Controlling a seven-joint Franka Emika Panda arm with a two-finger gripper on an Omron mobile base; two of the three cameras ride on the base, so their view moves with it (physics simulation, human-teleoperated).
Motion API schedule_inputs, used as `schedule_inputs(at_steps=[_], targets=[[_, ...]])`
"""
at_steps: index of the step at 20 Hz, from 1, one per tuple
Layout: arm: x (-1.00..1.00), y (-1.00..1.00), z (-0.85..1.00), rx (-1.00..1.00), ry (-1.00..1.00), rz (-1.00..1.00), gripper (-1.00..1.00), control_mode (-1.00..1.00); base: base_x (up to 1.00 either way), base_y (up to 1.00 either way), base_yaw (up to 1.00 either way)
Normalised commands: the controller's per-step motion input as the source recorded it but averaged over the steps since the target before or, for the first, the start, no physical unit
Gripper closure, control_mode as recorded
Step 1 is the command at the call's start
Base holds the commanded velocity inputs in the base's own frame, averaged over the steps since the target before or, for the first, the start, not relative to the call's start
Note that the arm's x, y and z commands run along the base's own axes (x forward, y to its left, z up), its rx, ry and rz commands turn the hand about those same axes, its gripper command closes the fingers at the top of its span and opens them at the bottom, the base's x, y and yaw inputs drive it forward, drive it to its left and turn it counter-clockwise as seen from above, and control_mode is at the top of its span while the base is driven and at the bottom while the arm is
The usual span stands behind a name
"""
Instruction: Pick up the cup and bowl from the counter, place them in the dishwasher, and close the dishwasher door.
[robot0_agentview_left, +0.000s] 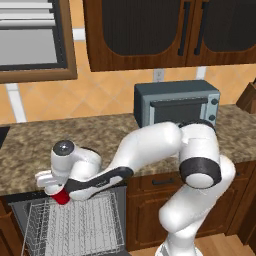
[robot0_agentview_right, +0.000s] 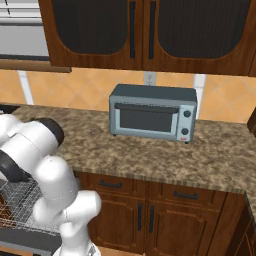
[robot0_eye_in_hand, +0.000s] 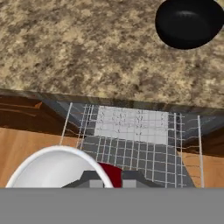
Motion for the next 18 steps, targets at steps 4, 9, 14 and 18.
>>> schedule_inputs(at_steps=[4,9,14,18], targets=[[-1.00,-0.87,-0.15,0.00,-0.07,0.00,1.00,-1.00,0.00,0.00,0.00],[-0.98,-0.71,-0.37,0.11,0.00,-0.03,1.00,-1.00,0.00,0.00,0.00],[-0.33,-0.53,-0.45,0.13,-0.05,0.00,1.00,-1.00,0.00,0.00,0.00],[-0.05,-0.36,-0.60,0.00,-0.01,-0.01,1.00,-1.00,0.00,0.00,0.00]])
